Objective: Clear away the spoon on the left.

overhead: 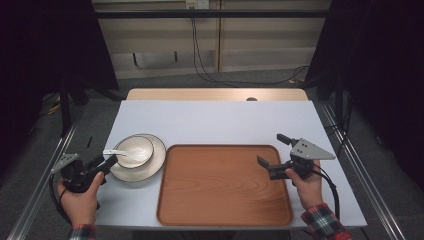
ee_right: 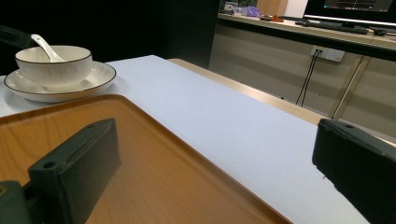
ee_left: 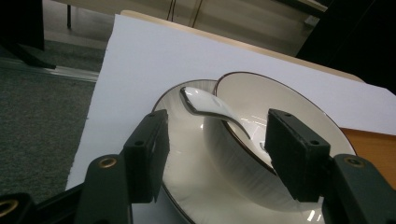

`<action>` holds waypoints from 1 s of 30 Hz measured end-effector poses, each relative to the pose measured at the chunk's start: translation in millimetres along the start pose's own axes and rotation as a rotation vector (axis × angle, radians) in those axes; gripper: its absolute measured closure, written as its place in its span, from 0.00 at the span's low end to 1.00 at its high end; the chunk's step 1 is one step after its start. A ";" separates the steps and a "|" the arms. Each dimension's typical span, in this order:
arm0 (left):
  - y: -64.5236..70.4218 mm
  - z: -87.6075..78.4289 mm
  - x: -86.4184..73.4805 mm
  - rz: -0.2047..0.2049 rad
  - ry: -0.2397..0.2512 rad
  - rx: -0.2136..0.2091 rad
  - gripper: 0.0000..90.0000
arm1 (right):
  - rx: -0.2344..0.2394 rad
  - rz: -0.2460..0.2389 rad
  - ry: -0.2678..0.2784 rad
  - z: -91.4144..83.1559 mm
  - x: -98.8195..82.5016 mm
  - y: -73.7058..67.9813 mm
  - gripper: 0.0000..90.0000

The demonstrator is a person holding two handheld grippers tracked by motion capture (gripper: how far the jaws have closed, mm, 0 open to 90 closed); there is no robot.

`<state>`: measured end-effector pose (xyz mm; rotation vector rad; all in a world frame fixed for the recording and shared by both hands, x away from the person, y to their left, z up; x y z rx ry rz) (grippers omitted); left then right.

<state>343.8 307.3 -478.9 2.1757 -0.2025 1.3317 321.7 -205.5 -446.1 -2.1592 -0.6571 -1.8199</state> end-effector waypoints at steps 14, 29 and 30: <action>0.2 18.6 5.7 -0.036 0.037 0.019 0.56 | -0.020 -0.045 0.002 -17.7 -0.7 -0.4 0.00; 17.5 17.1 19.6 -0.043 0.105 -0.062 0.86 | -0.043 -0.034 -0.007 -25.9 -4.4 5.0 0.00; 17.5 17.1 19.6 -0.043 0.105 -0.062 0.88 | -0.042 -0.034 -0.007 -26.2 -4.4 5.0 0.00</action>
Point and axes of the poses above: each handheld gripper's, and its own axes: z roughly forward along the jaws, x roughly out of its top, y roughly to its right, the point moved 7 cm from there along z, roughly forward along the jaws, and after that the axes turned 10 degrees about -x, right-handed, at the moved point
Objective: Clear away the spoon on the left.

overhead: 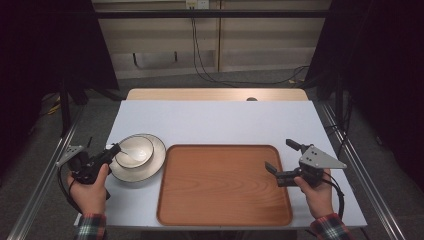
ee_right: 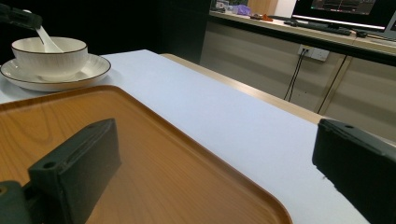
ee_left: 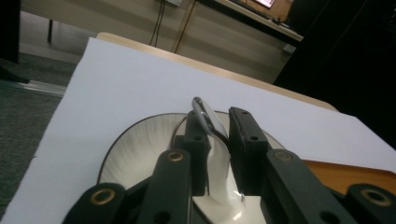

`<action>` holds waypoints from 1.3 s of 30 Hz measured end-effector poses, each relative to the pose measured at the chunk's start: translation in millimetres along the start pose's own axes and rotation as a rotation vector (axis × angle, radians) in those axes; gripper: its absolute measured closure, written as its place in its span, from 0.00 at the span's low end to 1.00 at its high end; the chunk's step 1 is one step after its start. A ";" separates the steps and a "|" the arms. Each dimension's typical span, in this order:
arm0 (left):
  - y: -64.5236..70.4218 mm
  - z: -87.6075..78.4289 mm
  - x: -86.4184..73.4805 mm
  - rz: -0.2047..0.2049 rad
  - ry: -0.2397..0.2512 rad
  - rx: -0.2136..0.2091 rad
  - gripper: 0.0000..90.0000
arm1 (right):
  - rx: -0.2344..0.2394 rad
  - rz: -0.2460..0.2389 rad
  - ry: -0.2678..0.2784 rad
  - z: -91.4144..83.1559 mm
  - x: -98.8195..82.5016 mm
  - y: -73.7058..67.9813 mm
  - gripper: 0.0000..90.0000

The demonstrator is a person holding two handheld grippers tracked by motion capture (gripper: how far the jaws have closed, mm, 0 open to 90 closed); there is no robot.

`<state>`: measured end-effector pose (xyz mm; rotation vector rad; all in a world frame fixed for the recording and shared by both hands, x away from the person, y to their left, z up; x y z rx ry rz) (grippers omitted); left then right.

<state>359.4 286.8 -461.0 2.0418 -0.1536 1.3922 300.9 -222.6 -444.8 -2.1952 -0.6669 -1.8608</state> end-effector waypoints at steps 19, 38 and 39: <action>14.3 17.2 10.9 0.035 0.012 -0.078 0.94 | 0.000 0.018 0.002 1.6 -1.0 0.8 0.00; 27.7 35.4 19.0 0.049 0.021 -0.114 0.94 | 0.010 0.023 0.001 3.2 -1.7 1.2 0.00; 29.2 32.9 21.7 0.069 0.005 -0.117 0.94 | 0.009 0.021 0.001 3.4 -1.8 1.5 0.00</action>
Point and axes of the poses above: each handheld gripper's, and its own axes: z roughly forward along the jaws, x roughly out of its top, y roughly to its right, the point moved 7 cm from there along z, roughly forward along the jaws, and after that the axes turned 10 degrees about -x, right-handed, at the moved point
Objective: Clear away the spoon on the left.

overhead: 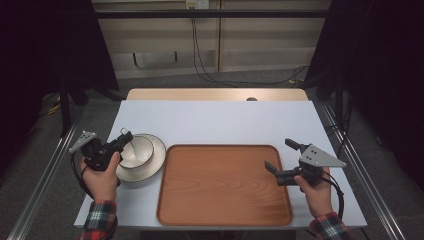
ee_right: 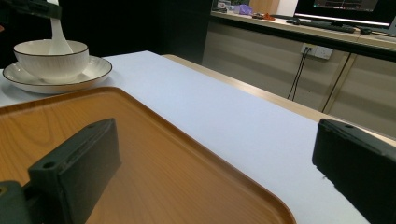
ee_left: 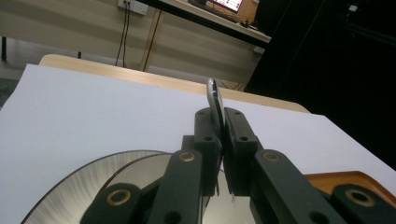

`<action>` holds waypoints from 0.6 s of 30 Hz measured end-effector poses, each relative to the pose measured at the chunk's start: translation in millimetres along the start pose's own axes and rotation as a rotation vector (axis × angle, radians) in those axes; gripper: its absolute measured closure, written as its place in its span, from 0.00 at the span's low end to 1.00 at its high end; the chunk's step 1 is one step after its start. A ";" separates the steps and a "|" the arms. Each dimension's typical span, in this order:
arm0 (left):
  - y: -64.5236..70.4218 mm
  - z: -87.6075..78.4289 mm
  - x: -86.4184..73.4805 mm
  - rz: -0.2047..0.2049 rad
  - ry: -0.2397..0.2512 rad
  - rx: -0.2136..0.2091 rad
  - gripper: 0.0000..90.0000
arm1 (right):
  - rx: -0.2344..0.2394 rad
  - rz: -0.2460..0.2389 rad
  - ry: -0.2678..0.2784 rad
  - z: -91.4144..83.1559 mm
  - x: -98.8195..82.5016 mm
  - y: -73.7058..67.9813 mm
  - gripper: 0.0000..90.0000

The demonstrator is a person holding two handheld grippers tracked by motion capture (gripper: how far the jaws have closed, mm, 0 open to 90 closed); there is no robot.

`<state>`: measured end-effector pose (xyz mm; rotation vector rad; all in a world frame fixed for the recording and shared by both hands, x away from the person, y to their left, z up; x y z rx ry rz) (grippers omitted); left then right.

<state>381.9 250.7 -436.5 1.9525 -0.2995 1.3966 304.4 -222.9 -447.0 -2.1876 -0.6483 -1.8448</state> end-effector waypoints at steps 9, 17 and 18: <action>8.6 -0.9 11.0 -0.005 0.002 -0.034 0.94 | 0.001 0.001 0.002 -0.5 0.6 -0.8 0.00; 18.5 -3.2 20.1 0.023 -0.013 -0.069 0.94 | 0.007 -0.005 0.004 -2.0 0.9 -0.9 0.00; 20.0 -2.8 21.7 0.018 -0.004 -0.067 0.94 | 0.007 -0.006 0.005 -2.2 1.0 -1.2 0.00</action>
Point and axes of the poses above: each handheld gripper's, and its own axes: z roughly forward along the jaws, x roughly out of its top, y roughly to its right, the point moved 7 cm from there along z, roughly forward along the jaws, and after that the axes turned 10 degrees about -x, right-handed, at the moved point
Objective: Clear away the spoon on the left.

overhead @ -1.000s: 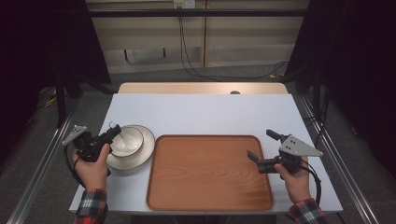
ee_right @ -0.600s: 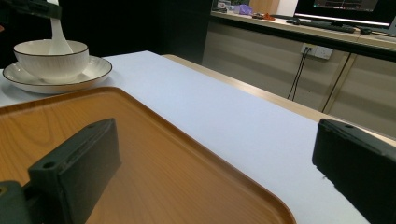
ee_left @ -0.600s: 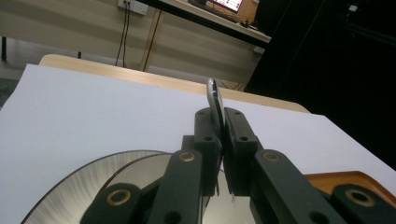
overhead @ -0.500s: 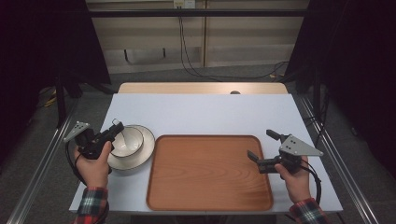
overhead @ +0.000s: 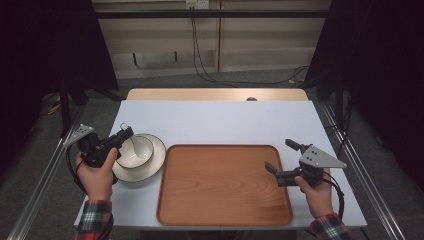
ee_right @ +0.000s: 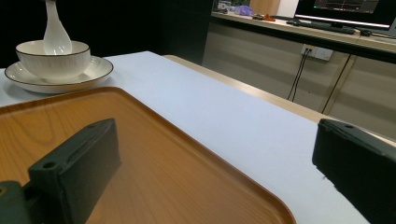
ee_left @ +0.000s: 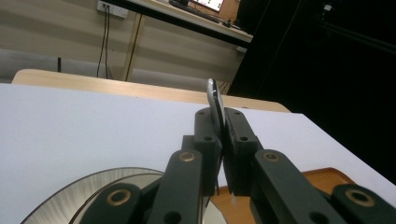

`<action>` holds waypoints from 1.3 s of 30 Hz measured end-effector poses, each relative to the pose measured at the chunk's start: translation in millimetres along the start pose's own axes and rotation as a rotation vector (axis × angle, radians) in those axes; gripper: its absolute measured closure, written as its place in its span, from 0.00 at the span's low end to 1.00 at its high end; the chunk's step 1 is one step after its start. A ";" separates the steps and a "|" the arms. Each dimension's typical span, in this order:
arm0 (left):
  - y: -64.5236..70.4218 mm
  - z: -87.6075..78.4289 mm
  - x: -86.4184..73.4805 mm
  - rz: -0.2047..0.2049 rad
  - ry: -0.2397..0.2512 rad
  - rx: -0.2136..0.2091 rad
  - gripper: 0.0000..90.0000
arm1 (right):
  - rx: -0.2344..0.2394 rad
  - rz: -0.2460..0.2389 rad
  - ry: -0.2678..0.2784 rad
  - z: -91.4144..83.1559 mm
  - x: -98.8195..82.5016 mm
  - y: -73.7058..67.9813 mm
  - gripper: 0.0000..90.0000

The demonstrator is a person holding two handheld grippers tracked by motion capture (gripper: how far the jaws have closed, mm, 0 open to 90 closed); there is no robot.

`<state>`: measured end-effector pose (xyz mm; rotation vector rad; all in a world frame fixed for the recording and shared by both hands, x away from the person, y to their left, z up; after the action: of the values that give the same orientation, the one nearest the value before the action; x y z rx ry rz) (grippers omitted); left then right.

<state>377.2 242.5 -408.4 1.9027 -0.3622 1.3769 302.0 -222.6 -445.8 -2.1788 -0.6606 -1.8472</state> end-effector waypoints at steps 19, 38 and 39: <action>32.5 4.4 17.3 0.059 0.033 -0.095 0.94 | -0.005 0.000 0.003 -2.1 0.2 -0.7 0.00; 65.4 22.1 13.1 0.079 0.000 -0.209 0.94 | 0.005 0.001 0.005 -2.8 0.1 -3.1 0.00; 66.7 23.2 11.8 0.079 -0.008 -0.224 0.94 | 0.009 0.000 0.007 -2.7 0.2 -3.2 0.00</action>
<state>357.0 182.9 -374.2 1.7261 -0.5766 1.3198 298.1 -220.9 -445.5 -2.1660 -0.6658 -1.8475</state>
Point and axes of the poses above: each handheld gripper's, and its own axes: z roughly forward along the jaws, x roughly out of its top, y roughly to its right, the point moved 7 cm from there along z, roughly forward along the jaws, and after that the axes turned 10 degrees about -x, right-handed, at the moved point
